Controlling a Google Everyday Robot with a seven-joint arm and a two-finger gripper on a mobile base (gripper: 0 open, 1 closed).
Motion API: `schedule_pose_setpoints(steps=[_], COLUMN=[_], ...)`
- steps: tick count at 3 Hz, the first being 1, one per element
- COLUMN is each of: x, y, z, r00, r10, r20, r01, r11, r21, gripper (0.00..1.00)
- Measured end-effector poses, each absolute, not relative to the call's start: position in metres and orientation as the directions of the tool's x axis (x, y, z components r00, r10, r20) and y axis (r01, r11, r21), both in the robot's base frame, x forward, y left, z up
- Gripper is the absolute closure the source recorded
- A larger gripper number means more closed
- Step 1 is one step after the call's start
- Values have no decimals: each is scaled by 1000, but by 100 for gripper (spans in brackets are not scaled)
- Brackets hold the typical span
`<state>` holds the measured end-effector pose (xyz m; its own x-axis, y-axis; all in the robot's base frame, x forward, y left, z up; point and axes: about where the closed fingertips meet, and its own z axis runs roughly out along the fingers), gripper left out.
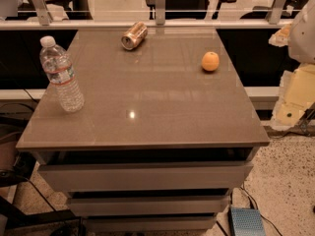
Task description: Move orange near orange can
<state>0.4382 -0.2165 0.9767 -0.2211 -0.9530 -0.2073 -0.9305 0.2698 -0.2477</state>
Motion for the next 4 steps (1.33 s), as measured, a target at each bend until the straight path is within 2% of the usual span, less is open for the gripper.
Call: schedule_pose_setpoints(steps=[2,3,4], x=[442,467,520], y=[-218,-224,-234], z=[976,968,960], r00=[-217,-208,-195], r10=[-949,-933,-897], r20=[-228,-293,-396], r01=[-923,-904,-868], r11=[275,297,346], r21=[-269,-306,-357], gripper=[0,0,0])
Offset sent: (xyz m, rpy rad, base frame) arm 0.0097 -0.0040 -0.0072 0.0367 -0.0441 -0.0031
